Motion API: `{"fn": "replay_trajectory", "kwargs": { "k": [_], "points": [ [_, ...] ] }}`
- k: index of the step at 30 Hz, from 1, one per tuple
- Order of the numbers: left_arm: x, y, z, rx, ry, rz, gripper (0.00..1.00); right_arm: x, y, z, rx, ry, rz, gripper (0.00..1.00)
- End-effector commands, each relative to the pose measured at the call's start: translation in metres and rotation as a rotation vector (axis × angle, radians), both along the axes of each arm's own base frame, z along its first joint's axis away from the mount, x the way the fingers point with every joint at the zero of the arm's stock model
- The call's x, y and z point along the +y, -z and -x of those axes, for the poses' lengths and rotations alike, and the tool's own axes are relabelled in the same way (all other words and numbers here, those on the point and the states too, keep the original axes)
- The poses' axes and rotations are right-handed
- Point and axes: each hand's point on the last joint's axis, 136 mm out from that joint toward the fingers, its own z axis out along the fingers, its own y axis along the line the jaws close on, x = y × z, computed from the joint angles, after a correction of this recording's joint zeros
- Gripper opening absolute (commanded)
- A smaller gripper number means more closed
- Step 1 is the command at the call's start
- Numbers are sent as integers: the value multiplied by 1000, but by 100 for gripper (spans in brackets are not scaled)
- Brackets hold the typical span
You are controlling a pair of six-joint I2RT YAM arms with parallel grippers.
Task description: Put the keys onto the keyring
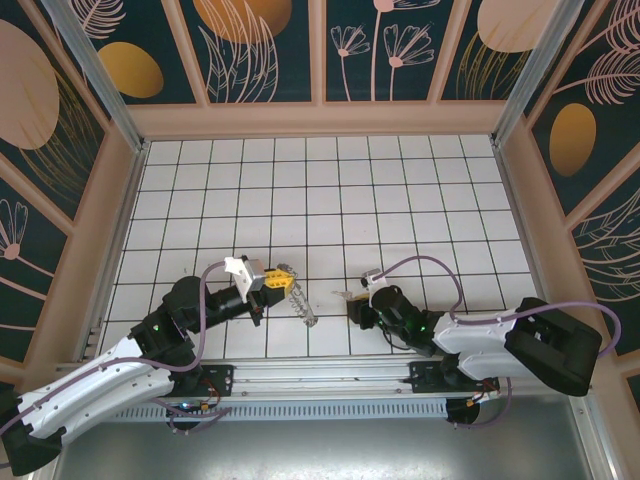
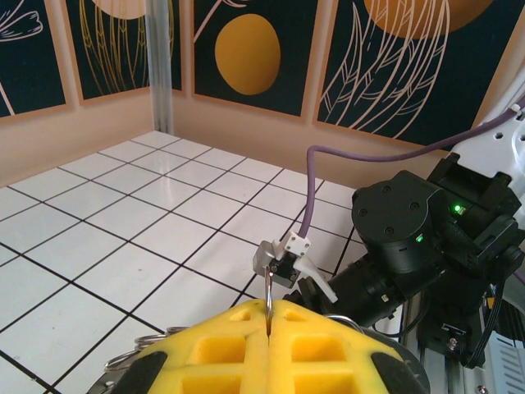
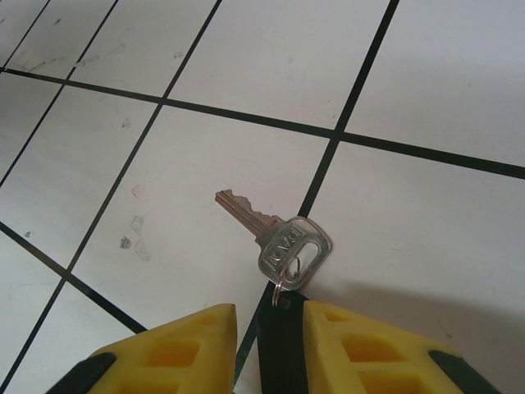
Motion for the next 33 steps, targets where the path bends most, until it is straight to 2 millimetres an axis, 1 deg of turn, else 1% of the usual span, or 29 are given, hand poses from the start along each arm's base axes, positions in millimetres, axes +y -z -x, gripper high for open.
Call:
{"fn": "replay_trajectory", "kwargs": {
  "k": [1,18,26,28,33],
  "points": [
    [0,-18,4,-30,20,72,0,6,-9,-6,-30,-8,-27,25],
    [0,-16,5,-26,20,76,0,11,-8,-9,-29,-28,-29,23],
    [1,-18,5,-28,18,81,0,14,-8,-11,-29,-38,-28,6],
    [1,-16,5,-25,16,77,0,14,-9,-10,-26,-42,-30,0],
    [1,-16,4,-23,11,77,0,9,-14,-5,-18,-48,-24,0]
  ]
}}
